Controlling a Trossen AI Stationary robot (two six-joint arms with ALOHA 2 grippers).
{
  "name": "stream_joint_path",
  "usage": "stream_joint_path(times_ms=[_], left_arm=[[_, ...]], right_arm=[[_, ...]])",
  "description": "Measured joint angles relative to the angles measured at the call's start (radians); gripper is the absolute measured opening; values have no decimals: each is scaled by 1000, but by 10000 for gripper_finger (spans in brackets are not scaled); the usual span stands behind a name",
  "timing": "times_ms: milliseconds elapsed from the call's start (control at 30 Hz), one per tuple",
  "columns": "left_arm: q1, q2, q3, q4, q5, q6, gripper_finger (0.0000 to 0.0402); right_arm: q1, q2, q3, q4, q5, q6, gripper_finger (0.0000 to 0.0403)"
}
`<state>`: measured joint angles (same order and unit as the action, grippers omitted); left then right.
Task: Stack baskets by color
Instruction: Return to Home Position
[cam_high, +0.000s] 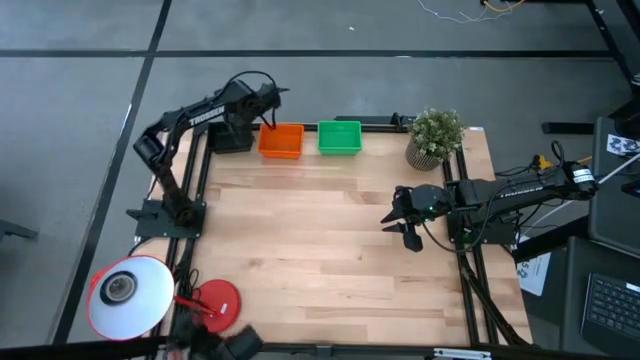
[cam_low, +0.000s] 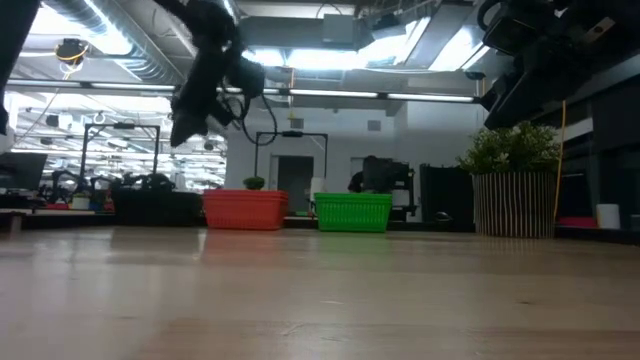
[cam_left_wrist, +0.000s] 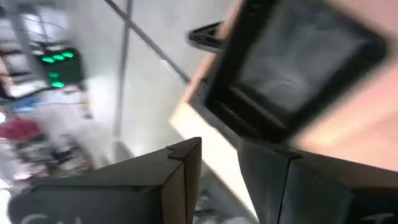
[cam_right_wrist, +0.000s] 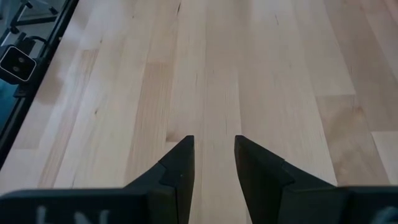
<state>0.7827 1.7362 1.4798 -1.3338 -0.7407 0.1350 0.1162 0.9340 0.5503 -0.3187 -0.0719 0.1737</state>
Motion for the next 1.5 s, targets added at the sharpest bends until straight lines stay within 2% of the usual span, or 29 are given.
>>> stream_joint_path(times_ms=[200,267,367,433,600,733,867,933,1033,1167,1300,1400,1500], left_arm=[[-174,-102,32,-201,230,-294,92],[-248,-160,26,-222,266,-367,91],[-367,-259,4,-226,261,-466,90],[-453,-330,-17,-221,221,-518,90],[-707,-546,-121,-164,127,-705,90],[-890,-707,-251,-93,132,-812,90],[-1006,-810,-400,58,101,-885,90],[-1047,-838,-473,161,54,-885,90],[-1083,-860,-578,288,7,-864,90],[-1111,-893,-710,446,-2,-864,90],[-1136,-928,-842,667,-5,-785,90],[-1148,-962,-942,876,-6,-706,90],[-1151,-992,-1030,1068,0,-630,90]], right_arm=[[0,0,0,7,-1,34,114],[0,0,0,2,-2,33,114],[0,0,0,-3,-41,121,114],[1,-2,0,-9,-61,157,114],[50,-25,0,5,-58,68,114],[105,-55,0,49,64,77,114],[168,-88,-5,61,191,94,114],[194,-109,-34,119,216,70,114],[217,-159,-132,281,190,28,114],[222,-226,-308,569,127,-18,114],[222,-271,-453,806,103,-23,114],[222,-294,-529,910,103,-22,114],[222,-311,-542,918,104,-27,114]])
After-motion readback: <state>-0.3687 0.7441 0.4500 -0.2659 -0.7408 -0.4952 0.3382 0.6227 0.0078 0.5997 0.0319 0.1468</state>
